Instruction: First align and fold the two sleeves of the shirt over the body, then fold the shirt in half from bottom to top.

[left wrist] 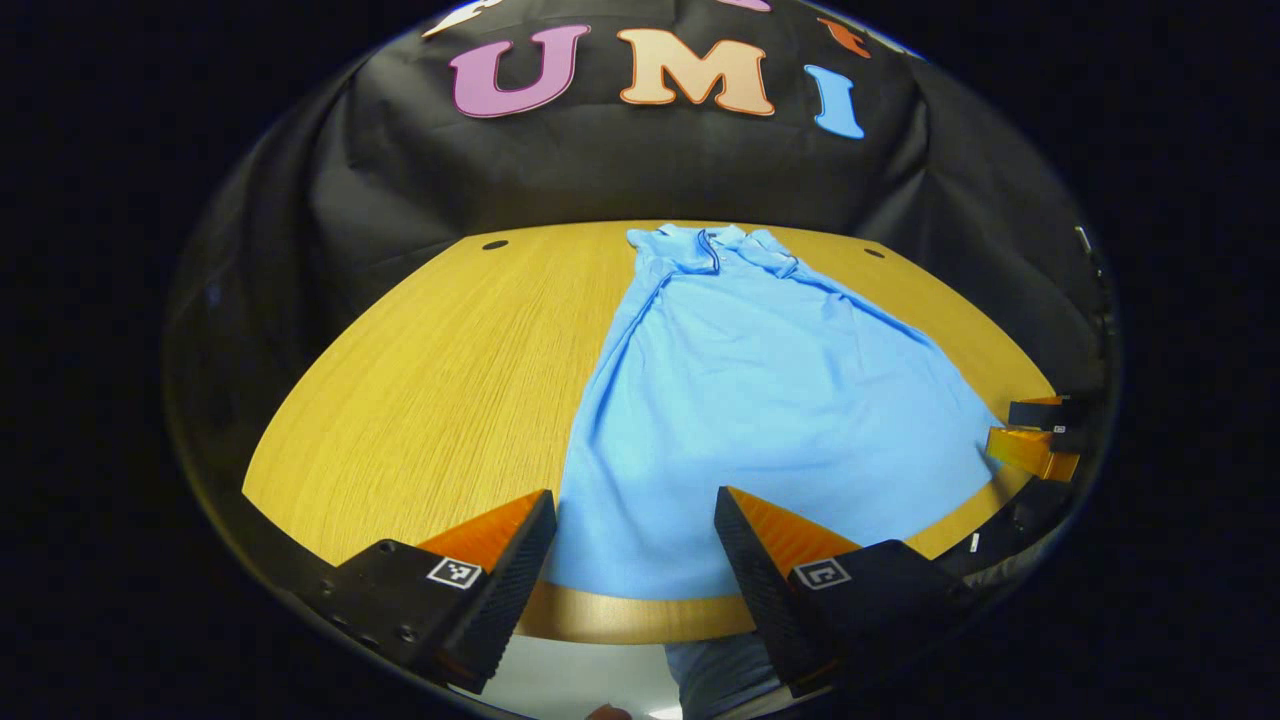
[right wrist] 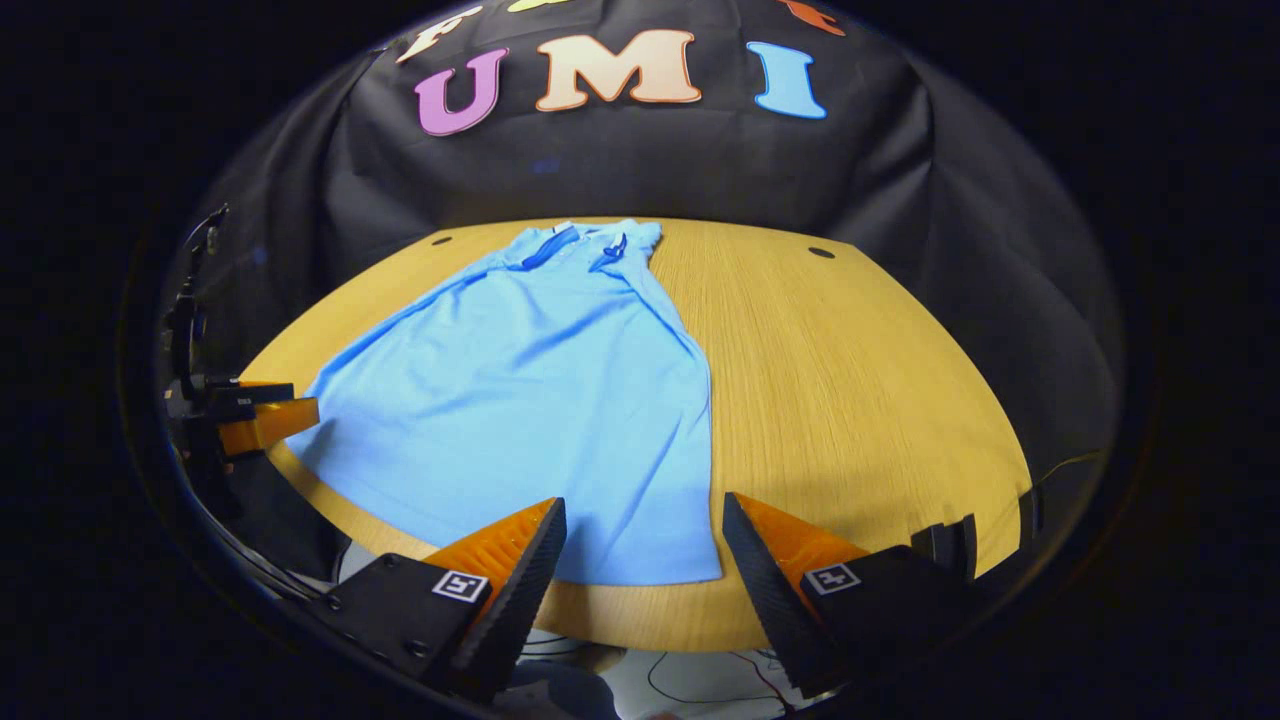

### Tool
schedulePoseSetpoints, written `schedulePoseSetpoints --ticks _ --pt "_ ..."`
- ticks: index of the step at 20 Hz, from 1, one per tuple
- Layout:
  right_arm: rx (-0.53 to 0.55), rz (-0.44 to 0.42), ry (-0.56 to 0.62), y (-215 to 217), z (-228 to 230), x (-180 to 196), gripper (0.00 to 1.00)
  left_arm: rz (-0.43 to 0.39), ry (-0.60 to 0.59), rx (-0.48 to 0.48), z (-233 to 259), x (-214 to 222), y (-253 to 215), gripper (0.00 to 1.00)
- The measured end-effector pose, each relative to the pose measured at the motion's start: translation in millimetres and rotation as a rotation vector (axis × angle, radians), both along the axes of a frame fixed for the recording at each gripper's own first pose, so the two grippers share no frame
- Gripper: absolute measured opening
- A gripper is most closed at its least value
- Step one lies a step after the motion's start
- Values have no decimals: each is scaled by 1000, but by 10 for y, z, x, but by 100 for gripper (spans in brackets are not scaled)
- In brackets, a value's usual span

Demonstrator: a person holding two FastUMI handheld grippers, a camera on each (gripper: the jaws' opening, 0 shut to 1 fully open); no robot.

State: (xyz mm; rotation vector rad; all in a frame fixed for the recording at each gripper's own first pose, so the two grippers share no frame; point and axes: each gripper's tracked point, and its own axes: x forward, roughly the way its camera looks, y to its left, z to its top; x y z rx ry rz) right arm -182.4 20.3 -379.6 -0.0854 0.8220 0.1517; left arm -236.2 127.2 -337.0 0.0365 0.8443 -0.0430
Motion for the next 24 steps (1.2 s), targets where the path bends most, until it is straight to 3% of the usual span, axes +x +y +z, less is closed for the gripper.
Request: schedulePoseSetpoints --ticks 2,5,6,9,10,11,12,13,14,16,19,24 --pt "27 -27 14 4 -10 -23 99 5 -8 3 11 -20 11 97" --pt "20 -26 33 21 -40 -16 94 -4 -13 -9 -6 -23 -22 98" --pt "23 -29 33 27 -35 -18 99 -14 -10 -9 -31 -37 -23 97" --pt "42 4 39 121 -42 -30 87 -29 -33 -28 -22 -20 -87 92" --pt "52 13 43 164 -42 -33 72 -31 -38 -40 -29 -22 -139 77" --pt "68 23 49 216 -58 -29 56 -34 -43 -55 -25 -9 -185 70" --pt "86 25 50 255 -54 -28 47 -34 -46 -72 -48 18 -231 46" --pt "94 22 52 275 -57 -15 22 -33 -45 -95 -31 10 -262 37" --pt "100 30 50 296 -71 -12 13 -27 -44 -114 -37 22 -299 17" --pt "106 22 61 292 -57 -4 5 -5 -16 -141 -56 47 -292 0" --pt "136 19 71 357 -7 64 3 40 56 -155 -43 114 -252 0" --pt "235 -14 34 458 289 472 3 40 34 -185 200 447 -249 0"
